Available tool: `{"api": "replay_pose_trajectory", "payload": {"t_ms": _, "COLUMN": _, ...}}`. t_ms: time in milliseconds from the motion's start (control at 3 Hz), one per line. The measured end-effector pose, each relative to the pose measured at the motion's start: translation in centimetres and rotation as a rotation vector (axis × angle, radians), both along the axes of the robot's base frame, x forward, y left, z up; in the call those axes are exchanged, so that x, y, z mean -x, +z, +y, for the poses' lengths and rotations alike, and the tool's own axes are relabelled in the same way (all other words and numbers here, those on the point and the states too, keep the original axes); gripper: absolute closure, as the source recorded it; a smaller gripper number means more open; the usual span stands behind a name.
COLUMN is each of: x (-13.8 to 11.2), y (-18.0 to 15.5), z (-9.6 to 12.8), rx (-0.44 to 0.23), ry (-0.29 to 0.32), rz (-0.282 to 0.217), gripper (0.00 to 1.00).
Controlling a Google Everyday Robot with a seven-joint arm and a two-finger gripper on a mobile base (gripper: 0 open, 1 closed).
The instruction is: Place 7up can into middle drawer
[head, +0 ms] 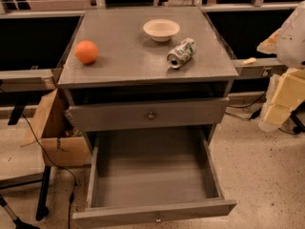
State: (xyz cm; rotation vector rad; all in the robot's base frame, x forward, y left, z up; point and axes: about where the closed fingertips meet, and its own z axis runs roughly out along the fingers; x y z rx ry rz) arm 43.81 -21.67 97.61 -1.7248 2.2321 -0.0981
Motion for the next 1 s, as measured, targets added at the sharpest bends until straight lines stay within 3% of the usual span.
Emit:
{"api": "replay_pose_trajectory", "payload": {"t_ms": 333, "x": 0.0, "y": 0.1, "z": 0.0, "rx": -0.003, "ry": -0.002, "rz": -0.005, "gripper": 0.00}}
{"api": "replay_pose_trajectory", "payload": {"t_ms": 667, "x": -1.2, "y": 0.1, "z": -0.7, "rx": -0.082, "ry": -0.089, "rz": -0.016, "gripper": 0.00}}
{"api": "replay_pose_trajectory", "payload": {"t_ms": 1000, "x": -4.7, "y": -1.1, "z": -2.6, "rx": -0.351, "ry": -0.333, "rz": -0.055, "gripper": 0.00}}
